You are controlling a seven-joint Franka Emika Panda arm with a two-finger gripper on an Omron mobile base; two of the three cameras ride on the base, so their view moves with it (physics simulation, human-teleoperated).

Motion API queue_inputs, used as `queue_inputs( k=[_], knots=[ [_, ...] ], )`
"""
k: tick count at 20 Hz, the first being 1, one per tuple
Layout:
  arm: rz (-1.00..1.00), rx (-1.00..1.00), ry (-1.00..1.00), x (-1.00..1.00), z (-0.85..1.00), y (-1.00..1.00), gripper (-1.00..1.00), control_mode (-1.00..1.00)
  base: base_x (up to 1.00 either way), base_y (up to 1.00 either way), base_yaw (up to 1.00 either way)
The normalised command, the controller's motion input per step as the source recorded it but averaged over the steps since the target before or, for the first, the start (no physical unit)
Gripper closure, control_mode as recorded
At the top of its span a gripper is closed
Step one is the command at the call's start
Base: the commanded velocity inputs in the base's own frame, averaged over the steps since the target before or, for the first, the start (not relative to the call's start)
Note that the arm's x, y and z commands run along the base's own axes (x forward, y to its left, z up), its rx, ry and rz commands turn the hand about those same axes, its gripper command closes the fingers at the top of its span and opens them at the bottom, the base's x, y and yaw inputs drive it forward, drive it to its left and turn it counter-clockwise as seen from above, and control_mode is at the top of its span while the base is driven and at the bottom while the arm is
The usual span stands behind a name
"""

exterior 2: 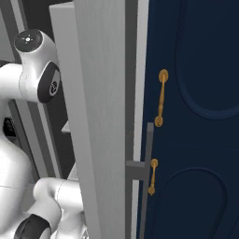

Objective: Grab a lemon wedge from the fridge and one ice cube from the ice bowl, and put them in the glass of lemonade.

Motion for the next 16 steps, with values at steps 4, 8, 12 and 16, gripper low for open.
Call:
queue_inputs(
  k=[4,8,12,16],
  knots=[
    [0.0,0.0,0.0,0.19,0.0,-0.11,-1.0,-1.0,0.0,0.0,0.0],
    [0.0,0.0,0.0,0.4,0.0,0.0,-1.0,-1.0,0.0,0.0,0.0],
    [0.0,0.0,0.0,0.48,0.0,0.0,-1.0,-1.0,0.0,0.0,0.0],
    [0.0,0.0,0.0,0.47,0.0,0.0,-1.0,-1.0,0.0,0.0,0.0]
  ],
)
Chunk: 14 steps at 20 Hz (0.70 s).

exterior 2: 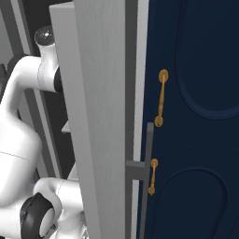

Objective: Grab a lemon wedge from the fridge and one ice cube from the ice bowl, and put them in the glass of lemonade.

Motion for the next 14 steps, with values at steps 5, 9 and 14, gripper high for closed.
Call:
queue_inputs(
  k=[5,9,14],
  knots=[
    [0.0,0.0,0.02,0.4,0.0,0.0,-1.0,-1.0,0.0,0.0,0.0],
    [0.0,0.0,0.03,0.25,0.0,0.0,-1.0,-1.0,0.0,0.0,0.0],
    [0.0,0.0,0.04,0.23,0.0,0.0,-1.0,-1.0,0.0,0.0,0.0]
  ],
)
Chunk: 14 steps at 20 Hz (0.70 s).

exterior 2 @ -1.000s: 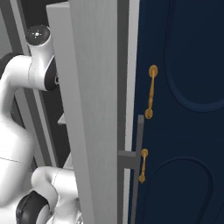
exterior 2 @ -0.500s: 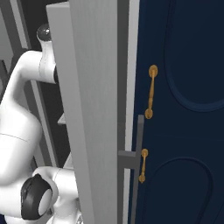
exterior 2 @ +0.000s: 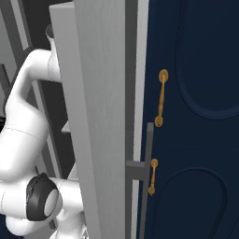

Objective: Grab a lemon wedge from the fridge and one ice cube from the ice bowl, and put them in the glass of lemonade.

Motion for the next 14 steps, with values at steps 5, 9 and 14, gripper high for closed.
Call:
queue_inputs(
  k=[5,9,14],
  knots=[
    [0.03,0.0,0.05,0.28,0.0,0.0,-1.0,-1.0,0.0,0.0,0.0],
    [0.04,0.0,0.03,0.31,-0.04,0.0,-1.0,-1.0,0.0,0.0,0.0],
    [0.03,0.0,0.0,0.34,-0.05,0.0,-1.0,-1.0,0.0,0.0,0.0]
  ],
)
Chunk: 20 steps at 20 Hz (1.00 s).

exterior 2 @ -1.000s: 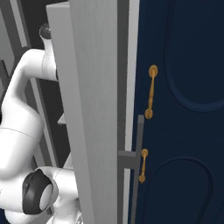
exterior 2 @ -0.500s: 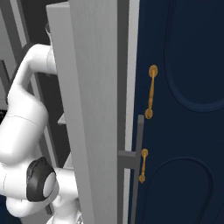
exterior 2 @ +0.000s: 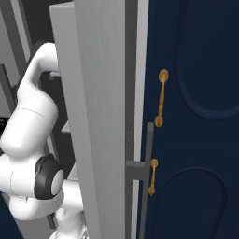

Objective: Grab a lemon wedge from the fridge and one ice cube from the ice bowl, and put them in the glass of lemonade.

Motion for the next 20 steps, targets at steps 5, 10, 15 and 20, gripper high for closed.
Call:
queue_inputs(
  k=[5,10,15,20],
  knots=[
    [0.0,-0.03,0.0,0.36,-0.18,0.02,-1.0,-1.0,0.0,0.0,0.0],
    [0.0,-0.03,0.0,0.3,-0.06,0.0,-1.0,-1.0,0.0,0.0,0.0],
    [0.01,-0.01,0.0,0.23,0.0,0.0,-1.0,-1.0,0.0,0.0,0.0],
    [0.06,-0.02,0.01,0.0,0.0,0.0,-1.0,-1.0,0.0,0.0,0.0]
  ],
)
